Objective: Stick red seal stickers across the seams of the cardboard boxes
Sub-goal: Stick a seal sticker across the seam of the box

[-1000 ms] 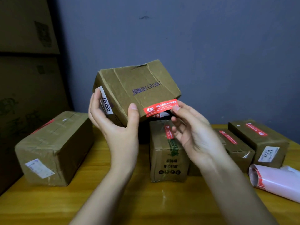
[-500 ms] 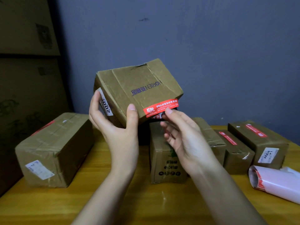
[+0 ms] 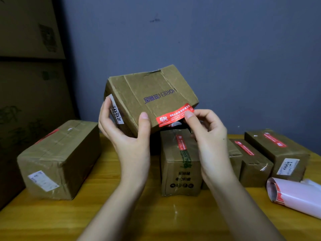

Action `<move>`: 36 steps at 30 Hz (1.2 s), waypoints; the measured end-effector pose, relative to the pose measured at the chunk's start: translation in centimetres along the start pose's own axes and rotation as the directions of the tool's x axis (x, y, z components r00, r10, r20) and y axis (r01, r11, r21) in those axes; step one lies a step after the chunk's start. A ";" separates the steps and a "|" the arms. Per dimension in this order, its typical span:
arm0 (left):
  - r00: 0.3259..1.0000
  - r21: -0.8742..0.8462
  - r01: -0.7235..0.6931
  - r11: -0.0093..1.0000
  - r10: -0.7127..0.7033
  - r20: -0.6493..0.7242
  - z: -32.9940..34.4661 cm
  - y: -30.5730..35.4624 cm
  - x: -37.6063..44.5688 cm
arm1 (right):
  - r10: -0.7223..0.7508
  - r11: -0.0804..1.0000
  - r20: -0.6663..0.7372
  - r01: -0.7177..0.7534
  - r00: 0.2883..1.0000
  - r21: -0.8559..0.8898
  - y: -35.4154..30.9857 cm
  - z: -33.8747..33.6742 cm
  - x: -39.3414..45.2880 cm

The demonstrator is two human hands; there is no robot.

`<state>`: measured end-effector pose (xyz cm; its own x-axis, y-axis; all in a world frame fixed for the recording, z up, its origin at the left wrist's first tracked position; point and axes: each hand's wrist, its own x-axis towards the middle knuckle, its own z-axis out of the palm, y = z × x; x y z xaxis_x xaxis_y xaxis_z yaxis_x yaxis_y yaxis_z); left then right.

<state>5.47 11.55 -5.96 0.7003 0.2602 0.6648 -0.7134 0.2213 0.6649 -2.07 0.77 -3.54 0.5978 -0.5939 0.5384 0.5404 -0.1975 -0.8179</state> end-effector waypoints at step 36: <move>1.000 0.019 -0.013 1.000 0.013 0.013 0.0 0.1 0.2 | -0.533 0.668 0.118 0.502 0.838 -0.549 1.4 0.3 -0.8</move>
<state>5.53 11.63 -5.82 0.6914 0.2504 0.6777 -0.7218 0.1999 0.6626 -1.60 1.25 -5.06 0.2827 -0.3008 0.9108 0.3363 -0.8582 -0.3878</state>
